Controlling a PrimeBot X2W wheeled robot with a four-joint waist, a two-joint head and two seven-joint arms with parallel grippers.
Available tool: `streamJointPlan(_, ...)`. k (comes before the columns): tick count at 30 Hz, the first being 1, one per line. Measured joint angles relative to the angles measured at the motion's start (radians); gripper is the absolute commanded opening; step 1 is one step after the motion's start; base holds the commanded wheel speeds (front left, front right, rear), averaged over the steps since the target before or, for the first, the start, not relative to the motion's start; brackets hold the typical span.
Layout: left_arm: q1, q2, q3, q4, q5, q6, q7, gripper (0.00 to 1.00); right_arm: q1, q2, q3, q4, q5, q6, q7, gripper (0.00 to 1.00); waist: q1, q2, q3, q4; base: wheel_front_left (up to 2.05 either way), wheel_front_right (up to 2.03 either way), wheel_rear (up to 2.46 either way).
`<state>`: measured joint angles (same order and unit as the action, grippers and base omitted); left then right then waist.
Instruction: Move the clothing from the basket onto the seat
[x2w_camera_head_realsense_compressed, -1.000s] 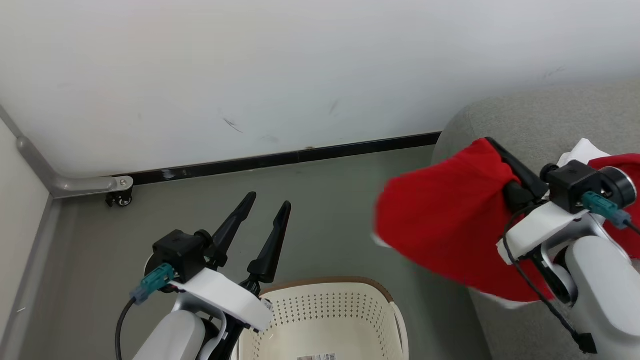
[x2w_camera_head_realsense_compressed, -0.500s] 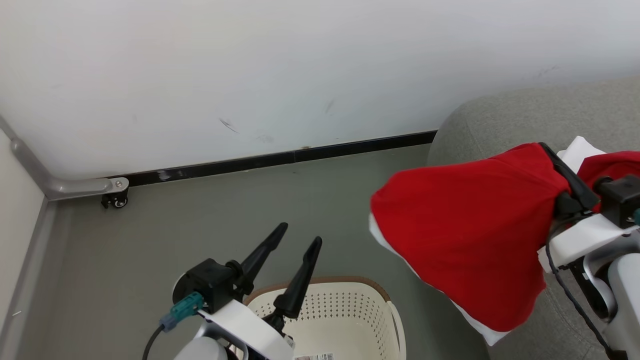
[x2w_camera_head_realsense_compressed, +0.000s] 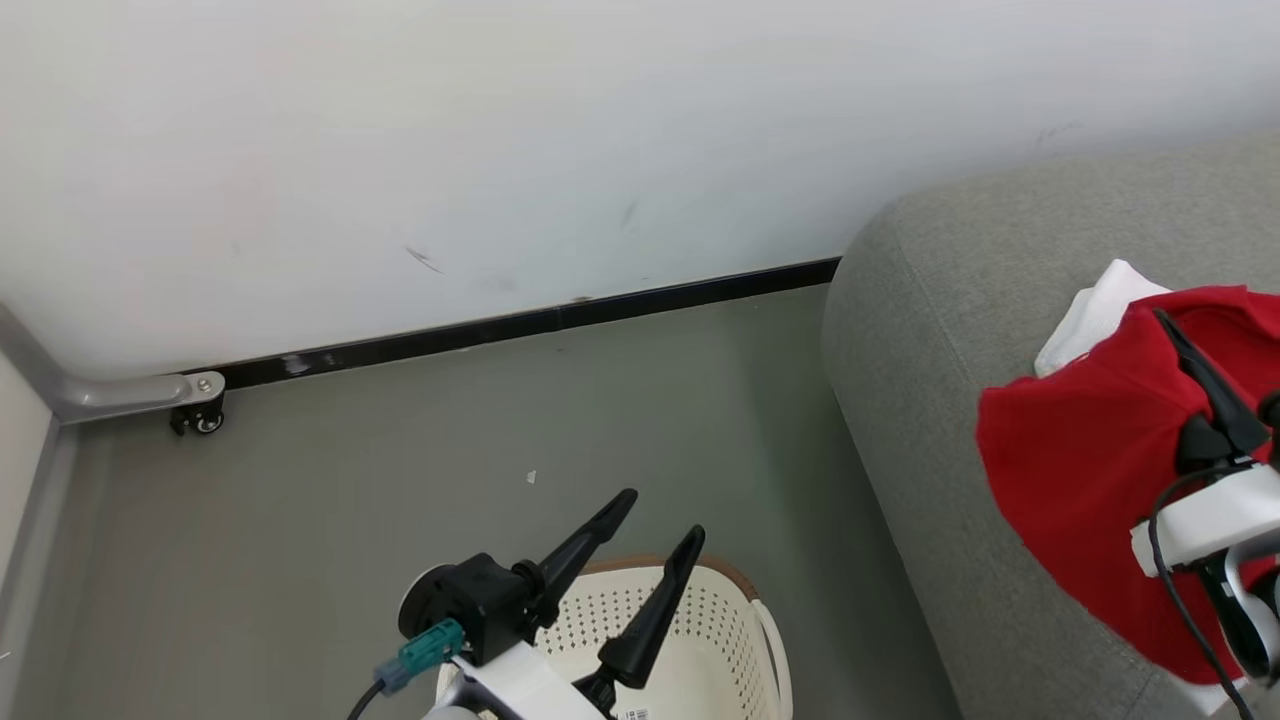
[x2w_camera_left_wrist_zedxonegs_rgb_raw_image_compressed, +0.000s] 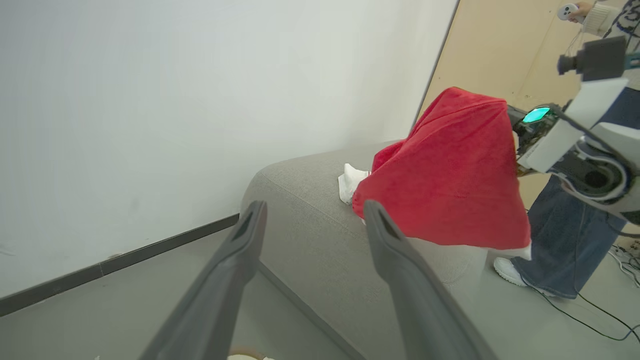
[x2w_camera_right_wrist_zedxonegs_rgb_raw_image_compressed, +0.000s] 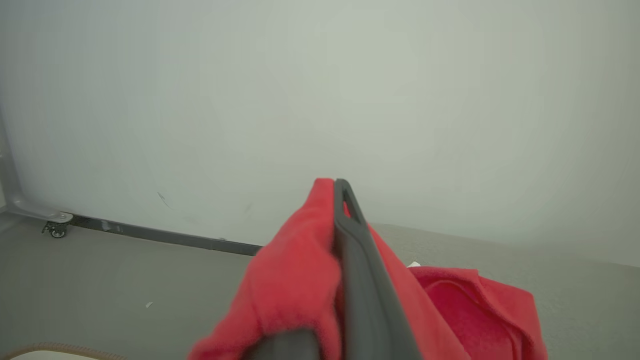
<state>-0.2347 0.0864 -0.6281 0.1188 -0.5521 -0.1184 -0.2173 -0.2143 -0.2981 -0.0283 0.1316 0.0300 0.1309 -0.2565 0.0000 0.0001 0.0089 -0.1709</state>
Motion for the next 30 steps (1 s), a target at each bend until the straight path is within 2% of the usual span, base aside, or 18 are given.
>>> streamJointPlan(13, 0.0, -0.012, -0.097, -0.005, -0.001, -0.007, -0.009, 1.0, 0.085, 0.02, -0.053, -0.054, -0.023, 0.0, 0.0, 0.0, 0.0, 0.0, -0.006, -0.067, 0.0, 0.0, 0.0)
streamJointPlan(30, 0.0, -0.014, -0.131, -0.006, -0.011, -0.008, -0.015, 1.0, 0.128, 0.047, -0.055, -0.061, -0.02, 0.0, 0.0, 0.0, 0.0, 0.0, -0.014, -0.147, 0.0, 0.0, 0.0)
